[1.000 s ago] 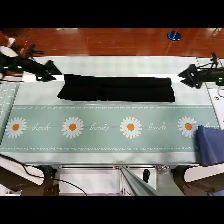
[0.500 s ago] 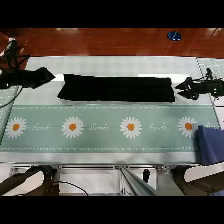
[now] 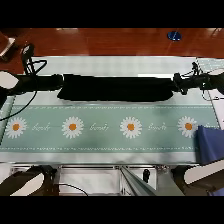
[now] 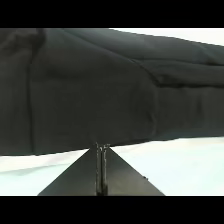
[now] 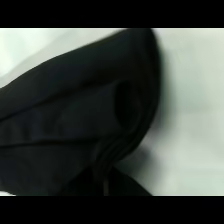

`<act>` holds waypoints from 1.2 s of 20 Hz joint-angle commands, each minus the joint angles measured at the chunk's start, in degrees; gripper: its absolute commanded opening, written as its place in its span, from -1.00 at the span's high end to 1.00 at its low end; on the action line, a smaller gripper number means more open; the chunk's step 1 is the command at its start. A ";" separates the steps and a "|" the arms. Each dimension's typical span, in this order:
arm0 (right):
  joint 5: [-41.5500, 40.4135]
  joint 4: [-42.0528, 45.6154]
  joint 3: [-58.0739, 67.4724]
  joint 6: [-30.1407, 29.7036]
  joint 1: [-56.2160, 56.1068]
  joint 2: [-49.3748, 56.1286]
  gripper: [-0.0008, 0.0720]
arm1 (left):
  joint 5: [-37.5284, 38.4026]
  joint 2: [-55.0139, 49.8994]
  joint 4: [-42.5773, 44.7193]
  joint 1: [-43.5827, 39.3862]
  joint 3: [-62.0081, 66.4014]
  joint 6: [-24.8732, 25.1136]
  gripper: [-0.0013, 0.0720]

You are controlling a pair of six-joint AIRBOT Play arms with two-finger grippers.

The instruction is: Fold the shirts.

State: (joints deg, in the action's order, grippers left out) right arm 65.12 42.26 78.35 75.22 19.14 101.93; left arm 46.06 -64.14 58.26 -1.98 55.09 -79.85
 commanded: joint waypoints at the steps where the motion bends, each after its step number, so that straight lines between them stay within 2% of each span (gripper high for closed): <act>1: 5.51 8.55 1.01 0.85 -0.50 -7.34 0.91 | 1.33 0.00 -3.17 -1.16 -0.17 1.42 0.90; 3: 9.22 14.62 -1.25 0.74 -0.50 -16.09 0.91 | 1.42 -0.04 -4.31 -3.34 -0.17 1.42 0.90; 6: 10.10 21.05 -8.55 1.20 -0.48 -32.26 0.91 | -0.61 -1.40 -4.37 -9.68 0.11 1.22 0.90; 10: 12.11 21.24 -19.08 4.09 -0.50 -53.55 0.91 | -3.91 -8.46 -11.28 -19.28 3.85 0.96 0.90; 13: 14.43 20.72 -22.73 6.97 -1.14 -64.37 0.91 | -3.23 -18.23 -11.61 -27.58 12.13 0.92 0.90; 16: 15.67 20.52 -23.61 9.70 -3.37 -70.10 0.91 | 2.19 -30.34 -11.63 -34.91 24.39 -1.20 0.90; 19: 17.20 19.50 -23.61 10.14 -5.20 -71.34 0.91 | 8.76 -40.79 -12.13 -41.22 35.04 -3.91 0.90; 24: 15.04 19.19 -23.61 11.30 -9.25 -71.28 0.91 | 11.67 -49.11 -20.26 -49.86 40.61 -3.04 0.90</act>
State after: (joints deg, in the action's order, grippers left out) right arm 81.25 61.67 54.87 85.58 12.03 31.29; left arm 54.94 -108.18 42.68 -46.87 92.16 -83.00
